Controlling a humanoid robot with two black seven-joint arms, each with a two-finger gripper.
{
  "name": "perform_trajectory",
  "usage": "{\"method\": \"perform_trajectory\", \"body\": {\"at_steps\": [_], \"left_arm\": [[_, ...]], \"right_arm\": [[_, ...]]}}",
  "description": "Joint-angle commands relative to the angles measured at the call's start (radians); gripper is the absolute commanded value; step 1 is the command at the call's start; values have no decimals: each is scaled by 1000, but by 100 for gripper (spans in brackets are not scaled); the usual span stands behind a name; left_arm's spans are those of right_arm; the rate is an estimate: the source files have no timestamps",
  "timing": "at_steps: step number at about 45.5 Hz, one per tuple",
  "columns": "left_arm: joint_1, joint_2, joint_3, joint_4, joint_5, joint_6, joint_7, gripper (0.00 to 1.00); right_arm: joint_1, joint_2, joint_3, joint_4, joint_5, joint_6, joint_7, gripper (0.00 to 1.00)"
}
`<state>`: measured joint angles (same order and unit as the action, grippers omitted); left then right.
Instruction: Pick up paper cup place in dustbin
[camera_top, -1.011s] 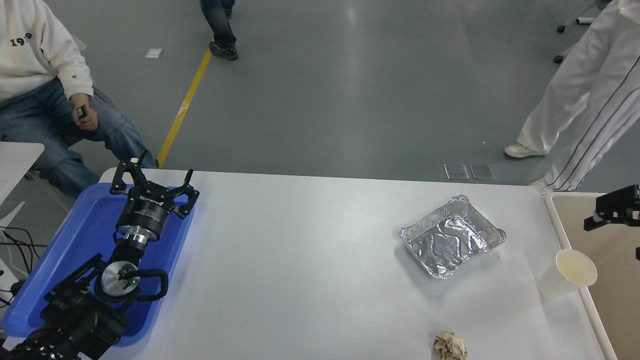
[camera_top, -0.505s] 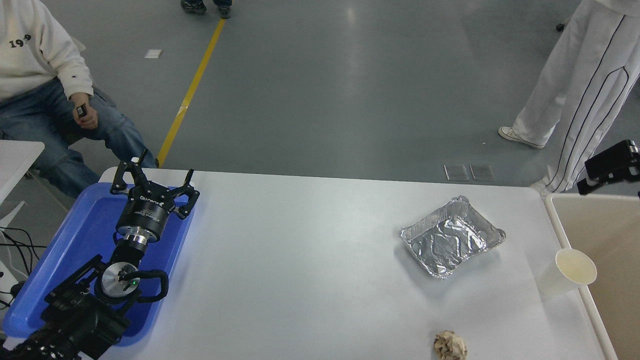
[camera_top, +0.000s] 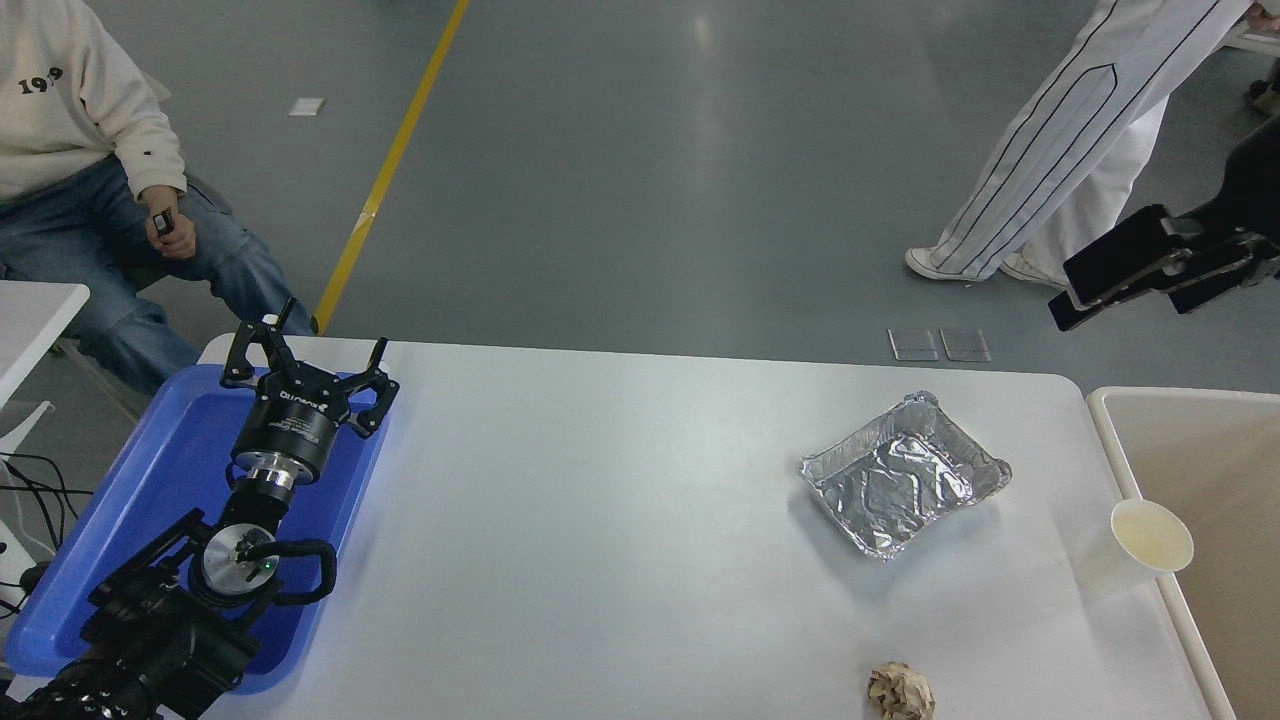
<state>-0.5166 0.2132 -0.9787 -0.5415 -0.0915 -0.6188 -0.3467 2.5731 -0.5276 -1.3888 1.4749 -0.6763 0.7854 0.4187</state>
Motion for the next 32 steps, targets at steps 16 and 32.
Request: {"method": "perform_trajectory", "body": {"at_steps": [16,32], "left_arm": [[0,0,0,0,-1,-1,0,100],[0,0,0,0,-1,-1,0,100]], "right_arm": [[12,31,-196,-7,256,0,-12,100],[-5,35,-194,-7,225,0,-212,100]]}}
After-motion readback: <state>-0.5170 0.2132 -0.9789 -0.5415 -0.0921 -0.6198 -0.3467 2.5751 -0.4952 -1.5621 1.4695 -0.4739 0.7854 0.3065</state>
